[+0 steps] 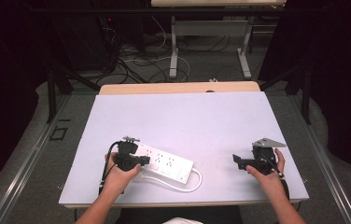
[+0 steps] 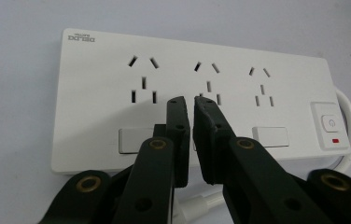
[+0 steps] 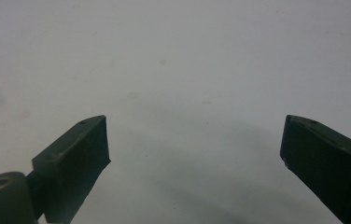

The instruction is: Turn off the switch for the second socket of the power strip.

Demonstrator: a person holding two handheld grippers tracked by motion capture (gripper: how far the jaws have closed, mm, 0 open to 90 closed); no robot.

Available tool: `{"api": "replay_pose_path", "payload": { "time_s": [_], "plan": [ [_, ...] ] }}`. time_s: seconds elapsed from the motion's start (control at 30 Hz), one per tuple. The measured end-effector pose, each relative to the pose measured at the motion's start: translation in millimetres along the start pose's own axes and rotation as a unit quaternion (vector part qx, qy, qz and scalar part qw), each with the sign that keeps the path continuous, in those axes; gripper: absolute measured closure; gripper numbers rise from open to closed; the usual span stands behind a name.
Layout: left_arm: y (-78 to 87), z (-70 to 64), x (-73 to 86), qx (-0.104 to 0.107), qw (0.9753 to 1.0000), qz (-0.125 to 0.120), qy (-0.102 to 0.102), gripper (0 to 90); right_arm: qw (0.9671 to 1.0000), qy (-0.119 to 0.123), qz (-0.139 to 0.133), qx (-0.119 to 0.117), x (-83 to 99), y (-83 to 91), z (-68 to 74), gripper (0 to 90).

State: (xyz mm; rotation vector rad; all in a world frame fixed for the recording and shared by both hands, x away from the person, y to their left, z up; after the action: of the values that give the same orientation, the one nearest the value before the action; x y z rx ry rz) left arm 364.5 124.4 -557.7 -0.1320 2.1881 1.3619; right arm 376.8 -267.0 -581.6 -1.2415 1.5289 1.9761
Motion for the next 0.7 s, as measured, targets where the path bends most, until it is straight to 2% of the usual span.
{"api": "replay_pose_path", "payload": {
  "time_s": [0.33,0.37,0.4,0.5,0.63,0.7],
  "plan": [
    [6.6,2.9,-3.0,0.000,1.0000,-0.009,-0.001,79.5,1.0000,0.000,0.000,0.000,0.0,-0.1,0.1,7.5],
    [6.9,2.4,-3.2,0.000,0.9999,-0.012,0.005,79.0,1.0000,-0.001,0.000,0.000,0.0,-0.1,0.2,7.5],
    [8.0,3.6,-3.5,0.000,0.9999,-0.011,0.000,78.4,1.0000,-0.002,0.000,0.000,0.0,0.0,0.6,7.5],
    [9.6,4.1,-4.1,0.000,0.9999,-0.013,0.001,77.6,1.0000,-0.001,0.001,0.000,-0.1,0.0,0.7,7.5],
    [11.3,3.2,-4.5,-0.001,0.9998,-0.017,0.008,74.6,1.0000,-0.002,0.000,0.000,-0.1,0.0,0.7,7.5],
    [13.0,4.4,-5.5,0.000,0.9998,-0.017,-0.002,72.0,1.0000,-0.002,0.000,0.001,-0.2,0.4,0.5,7.5]
  ]
}}
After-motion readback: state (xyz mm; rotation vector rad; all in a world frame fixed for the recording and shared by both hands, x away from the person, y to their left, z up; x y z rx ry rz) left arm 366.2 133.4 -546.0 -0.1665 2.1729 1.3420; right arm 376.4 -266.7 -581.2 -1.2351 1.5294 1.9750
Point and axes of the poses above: each handheld gripper's, and its own axes: y roughly backward along the jaws, x roughly out of its underside, z roughly to its left, the point moved 6 cm from there along -y, roughly forward along the jaws, and after that the axes turned 3 degrees about y, right-handed, at the moved point
